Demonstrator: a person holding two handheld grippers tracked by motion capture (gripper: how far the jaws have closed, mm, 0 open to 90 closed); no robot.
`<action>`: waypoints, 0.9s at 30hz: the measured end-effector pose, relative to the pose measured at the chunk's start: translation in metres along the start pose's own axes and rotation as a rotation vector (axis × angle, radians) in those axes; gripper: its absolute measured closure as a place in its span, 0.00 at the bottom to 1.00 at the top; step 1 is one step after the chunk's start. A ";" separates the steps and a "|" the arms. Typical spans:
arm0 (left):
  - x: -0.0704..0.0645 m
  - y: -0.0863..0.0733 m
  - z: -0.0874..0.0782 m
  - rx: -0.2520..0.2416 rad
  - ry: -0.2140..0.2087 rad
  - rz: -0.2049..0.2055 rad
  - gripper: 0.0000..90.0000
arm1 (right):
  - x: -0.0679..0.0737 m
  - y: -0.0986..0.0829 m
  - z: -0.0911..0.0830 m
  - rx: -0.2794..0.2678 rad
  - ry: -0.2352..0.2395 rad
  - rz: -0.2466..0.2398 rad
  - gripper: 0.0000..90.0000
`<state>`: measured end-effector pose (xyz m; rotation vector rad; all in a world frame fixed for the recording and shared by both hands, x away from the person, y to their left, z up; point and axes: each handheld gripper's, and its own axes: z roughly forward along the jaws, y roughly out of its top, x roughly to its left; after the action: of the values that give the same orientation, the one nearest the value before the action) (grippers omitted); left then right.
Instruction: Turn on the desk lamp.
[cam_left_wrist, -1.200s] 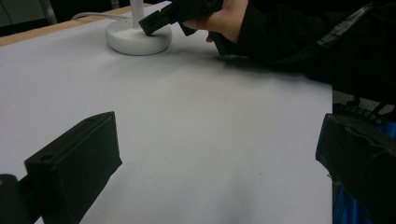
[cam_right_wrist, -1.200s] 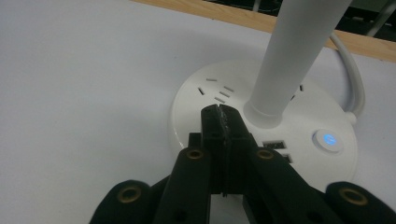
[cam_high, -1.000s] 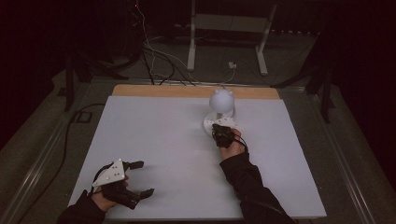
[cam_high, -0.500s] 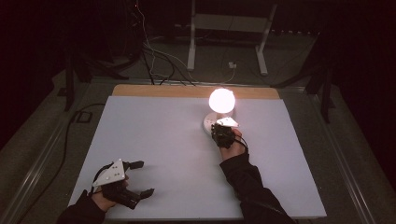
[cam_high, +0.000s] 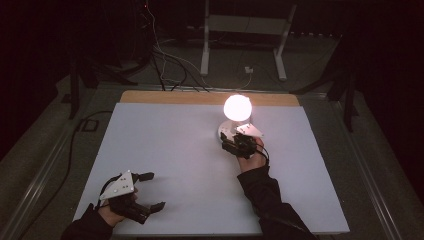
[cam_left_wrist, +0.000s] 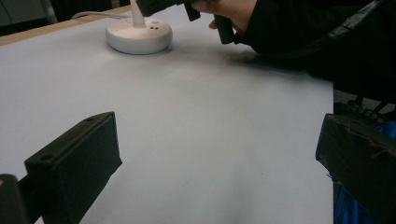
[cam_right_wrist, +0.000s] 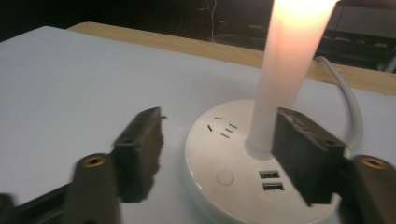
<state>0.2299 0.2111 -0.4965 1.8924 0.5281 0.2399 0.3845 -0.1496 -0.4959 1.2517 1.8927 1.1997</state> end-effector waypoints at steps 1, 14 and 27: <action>0.000 0.000 0.000 0.000 0.001 0.000 0.00 | -0.001 0.002 -0.002 0.003 -0.005 0.026 0.25; 0.001 0.001 0.000 -0.007 0.000 -0.007 0.00 | -0.005 0.009 -0.018 0.022 0.101 -0.015 0.00; 0.002 0.002 0.003 -0.007 -0.009 -0.008 0.00 | -0.011 0.019 -0.032 0.046 0.245 -0.050 0.00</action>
<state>0.2332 0.2090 -0.4963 1.8832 0.5280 0.2275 0.3705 -0.1686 -0.4648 1.1159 2.1243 1.3409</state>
